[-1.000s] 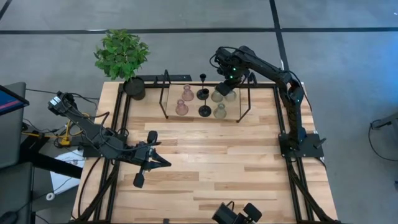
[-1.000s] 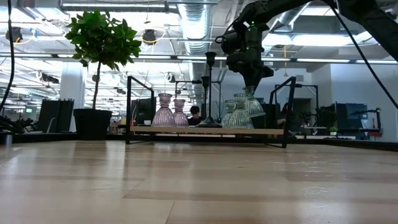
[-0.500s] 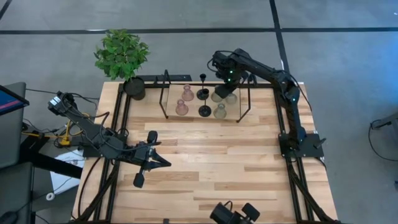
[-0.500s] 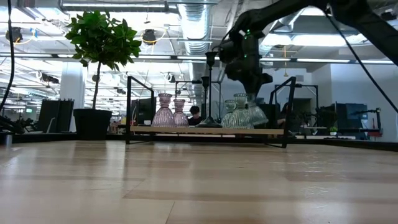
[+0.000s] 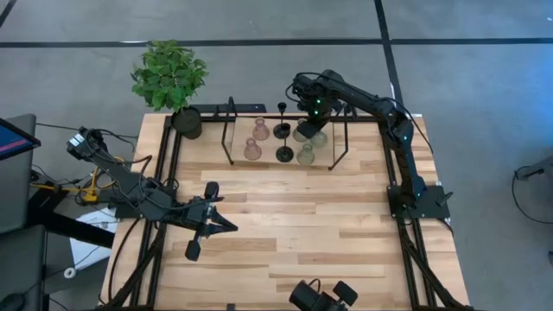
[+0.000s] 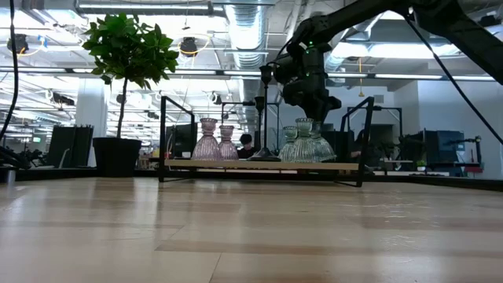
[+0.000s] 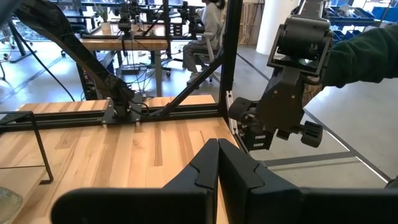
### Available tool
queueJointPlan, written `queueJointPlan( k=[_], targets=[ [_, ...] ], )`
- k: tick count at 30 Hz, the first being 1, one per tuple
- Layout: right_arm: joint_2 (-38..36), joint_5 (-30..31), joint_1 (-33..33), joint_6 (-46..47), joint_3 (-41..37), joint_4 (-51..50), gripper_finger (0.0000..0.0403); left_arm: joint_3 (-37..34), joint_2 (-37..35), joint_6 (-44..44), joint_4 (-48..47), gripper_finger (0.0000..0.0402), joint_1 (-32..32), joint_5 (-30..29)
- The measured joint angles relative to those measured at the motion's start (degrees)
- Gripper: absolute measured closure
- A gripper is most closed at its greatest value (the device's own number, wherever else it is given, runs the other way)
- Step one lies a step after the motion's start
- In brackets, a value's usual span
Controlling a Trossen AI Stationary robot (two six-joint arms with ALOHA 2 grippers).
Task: Pick & Place candle stick holders
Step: Put the green candle holder on the shelf, then return to Home Position
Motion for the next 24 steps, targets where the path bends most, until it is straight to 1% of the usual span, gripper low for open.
queueJointPlan(
  k=[5,8,10,14,19,21,24],
  targets=[
    [0.30,2.51,0.01,-0.30,-0.15,-0.57,0.0294,0.00,0.00,0.00,0.00,0.0392,0.01,0.00],
    [0.26,3.03,0.03,-1.37,-0.15,-1.49,0.0266,0.00,0.00,-0.01,0.00,0.0392,-0.02,0.01],
    [0.27,3.31,0.03,-1.61,0.11,-2.31,0.0257,0.00,0.00,0.00,0.00,0.0392,-0.01,0.00],
    [0.26,4.55,0.01,-2.54,3.16,-4.19,0.0258,0.00,0.00,0.00,0.00,0.0392,0.00,0.00],
    [0.20,4.30,0.03,-3.07,10.54,-5.69,0.0286,0.00,0.00,0.00,0.00,0.0392,0.00,0.00],
    [0.20,3.18,0.11,-3.05,13.99,-5.68,0.0298,0.00,0.00,0.00,0.00,0.0392,0.00,0.00],
    [0.11,-0.57,0.72,-2.66,18.98,-5.67,0.0314,0.00,0.00,0.00,0.02,0.0392,0.00,-0.02]
  ],
)
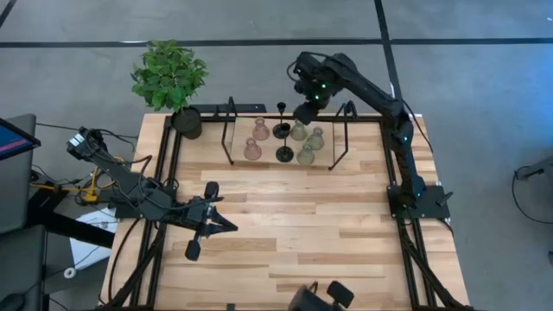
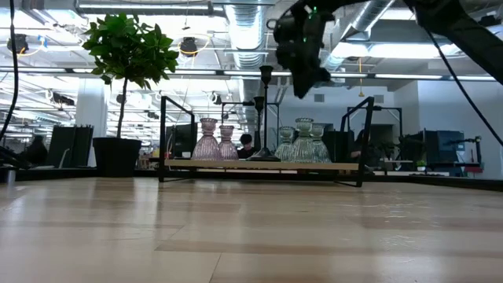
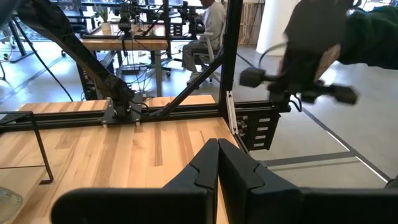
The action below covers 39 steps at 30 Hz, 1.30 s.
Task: Pick & Place candle stick holders
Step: Return to Home Position
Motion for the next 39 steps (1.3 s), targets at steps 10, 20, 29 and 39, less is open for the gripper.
queueJointPlan(
  k=[10,20,29,39],
  targets=[
    [-12.52,-3.51,4.77,-1.93,-1.30,1.92,0.0396,0.00,-3.89,2.54,0.40,0.0396,-0.32,-1.33],
    [-28.48,-3.93,14.67,-3.68,-1.29,7.33,0.0402,0.00,-8.98,5.18,-1.64,0.0397,-0.49,-3.56],
    [-35.84,-0.50,30.78,-4.59,-1.27,13.12,0.0403,0.00,-10.56,7.03,-2.02,0.0397,-2.47,-5.74],
    [-35.93,11.32,42.25,0.12,-1.29,10.37,0.0403,0.00,-10.56,7.10,-2.05,0.0397,-2.64,-6.74]
  ],
)
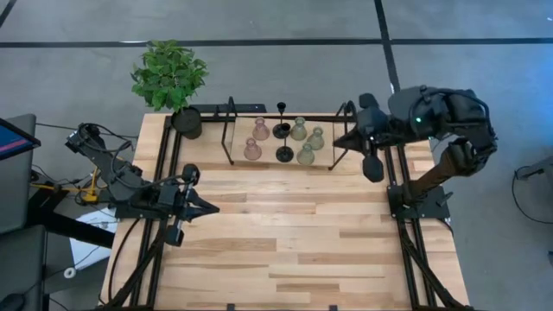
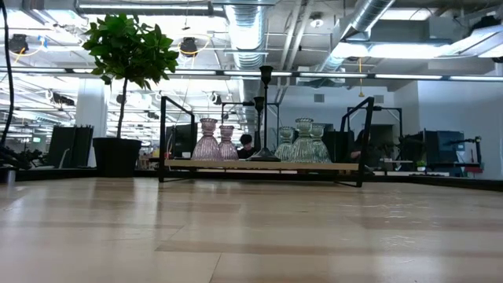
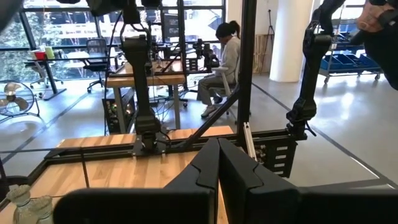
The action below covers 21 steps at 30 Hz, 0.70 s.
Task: Pick & Place candle stick holders
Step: Return to Home Position
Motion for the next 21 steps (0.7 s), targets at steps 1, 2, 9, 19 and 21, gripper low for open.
queueJointPlan(
  k=[1,2,9,19,21],
  targets=[
    [-0.21,0.82,0.92,0.59,-0.02,-0.28,0.0403,0.00,0.00,0.00,0.00,0.0397,0.00,0.00],
    [-0.45,1.37,2.00,1.14,-0.02,-0.18,0.0403,0.00,0.00,0.00,0.00,0.0397,0.00,0.00],
    [-2.61,7.43,9.86,0.73,-0.02,2.66,0.0403,0.00,0.00,-0.52,0.01,0.0397,0.00,0.00],
    [-9.03,13.31,15.67,2.04,-0.02,2.52,0.0403,0.04,-0.35,0.90,-0.01,0.0397,0.00,0.00],
    [-10.16,14.44,16.41,1.88,0.00,2.64,0.0403,0.04,-0.37,0.92,0.02,0.0397,0.00,0.00]
  ],
)
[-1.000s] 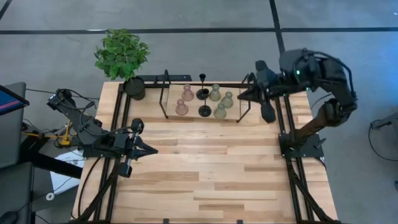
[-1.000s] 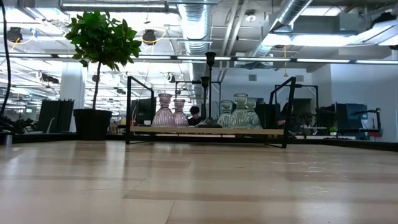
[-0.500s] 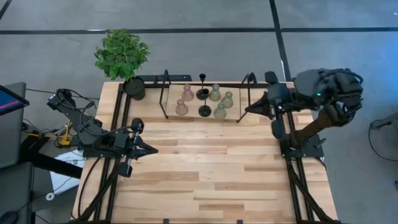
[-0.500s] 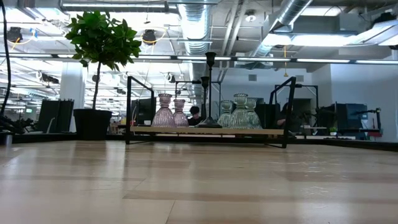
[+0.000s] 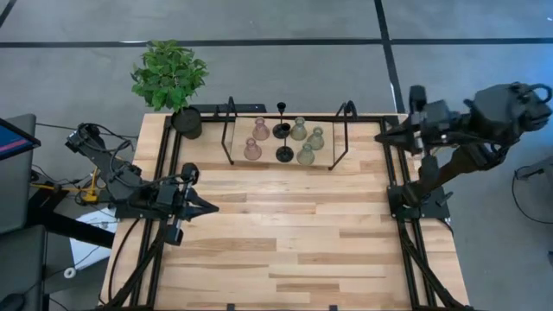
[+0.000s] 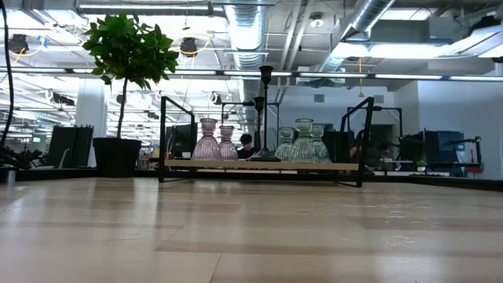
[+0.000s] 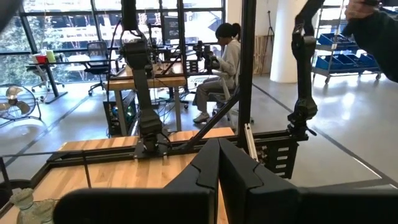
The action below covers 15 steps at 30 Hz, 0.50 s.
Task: Pick & Place candle stick holders
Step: Return to Home Position
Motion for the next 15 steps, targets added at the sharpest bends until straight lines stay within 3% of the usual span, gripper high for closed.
queueJointPlan(
  k=[8,12,15],
  targets=[
    [-4.00,3.21,-0.04,-2.44,-2.36,4.30,0.0403,0.00,0.00,-0.02,0.02,0.0397,0.00,0.00],
    [-7.20,-1.02,0.22,-3.43,-14.84,9.93,0.0403,0.00,0.00,-0.02,0.04,0.0397,0.00,0.00],
    [-12.69,-1.64,-0.82,-3.44,-31.05,20.81,0.0403,0.00,0.00,-0.02,0.14,0.0397,0.00,0.00]
  ],
)
